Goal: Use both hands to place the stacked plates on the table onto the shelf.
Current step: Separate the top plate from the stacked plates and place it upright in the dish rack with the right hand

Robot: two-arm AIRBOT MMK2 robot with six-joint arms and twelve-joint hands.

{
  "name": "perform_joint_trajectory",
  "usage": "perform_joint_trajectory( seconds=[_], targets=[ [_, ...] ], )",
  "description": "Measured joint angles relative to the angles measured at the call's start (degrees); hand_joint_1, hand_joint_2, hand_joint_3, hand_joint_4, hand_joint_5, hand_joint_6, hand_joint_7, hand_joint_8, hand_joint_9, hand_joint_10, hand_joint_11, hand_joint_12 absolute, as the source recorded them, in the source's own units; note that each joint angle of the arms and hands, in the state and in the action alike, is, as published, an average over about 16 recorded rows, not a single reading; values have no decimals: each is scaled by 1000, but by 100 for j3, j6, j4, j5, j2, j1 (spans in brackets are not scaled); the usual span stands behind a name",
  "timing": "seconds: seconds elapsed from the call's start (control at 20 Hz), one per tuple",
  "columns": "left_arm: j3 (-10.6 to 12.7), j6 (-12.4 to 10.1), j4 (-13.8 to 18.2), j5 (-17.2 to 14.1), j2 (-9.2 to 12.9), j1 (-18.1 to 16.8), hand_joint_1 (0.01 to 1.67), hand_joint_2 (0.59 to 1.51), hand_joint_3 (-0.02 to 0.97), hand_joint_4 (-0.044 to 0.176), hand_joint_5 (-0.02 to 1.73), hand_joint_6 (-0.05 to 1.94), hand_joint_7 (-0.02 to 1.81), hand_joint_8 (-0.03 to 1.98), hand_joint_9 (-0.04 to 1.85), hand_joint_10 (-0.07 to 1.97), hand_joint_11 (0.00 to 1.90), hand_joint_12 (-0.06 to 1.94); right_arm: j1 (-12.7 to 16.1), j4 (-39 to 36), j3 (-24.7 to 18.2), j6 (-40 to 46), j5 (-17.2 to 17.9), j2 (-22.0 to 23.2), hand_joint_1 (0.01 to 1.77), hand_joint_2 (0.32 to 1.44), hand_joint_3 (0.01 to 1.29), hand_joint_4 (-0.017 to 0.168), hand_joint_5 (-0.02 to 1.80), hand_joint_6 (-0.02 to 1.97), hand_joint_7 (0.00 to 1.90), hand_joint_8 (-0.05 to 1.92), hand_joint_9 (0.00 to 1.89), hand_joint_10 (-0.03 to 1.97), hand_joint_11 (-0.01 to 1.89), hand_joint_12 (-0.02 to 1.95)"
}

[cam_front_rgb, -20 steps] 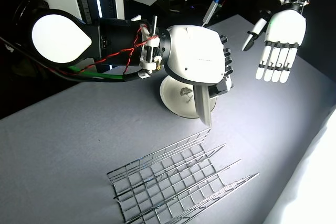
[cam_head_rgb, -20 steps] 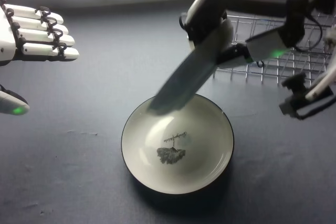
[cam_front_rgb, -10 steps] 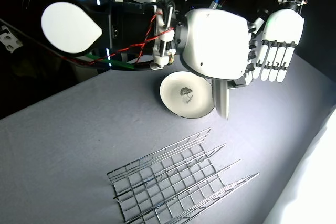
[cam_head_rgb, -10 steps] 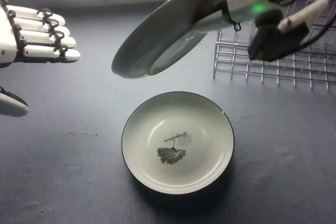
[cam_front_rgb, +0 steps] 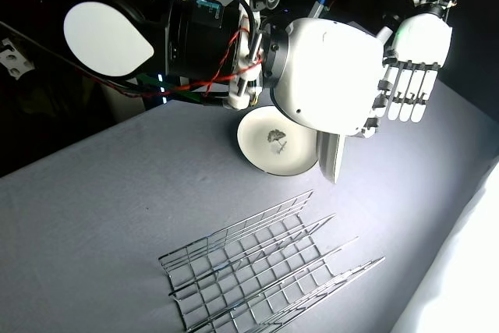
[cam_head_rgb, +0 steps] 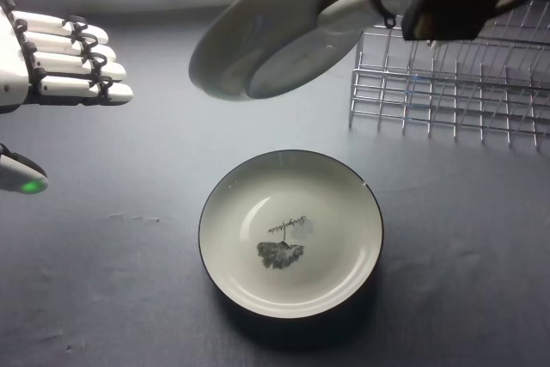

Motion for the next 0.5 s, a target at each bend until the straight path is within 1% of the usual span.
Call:
perform_joint_trajectory(
  seconds=[0.5],
  targets=[
    [-15, 1, -1, 0, -3, -16, 21, 1167, 11, -2, 18, 8, 17, 3, 19, 7, 14, 13, 209, 679, 342, 8, -240, 2, 1384, 970, 14, -5, 988, 759, 1124, 778, 989, 1012, 803, 1092]
  ],
)
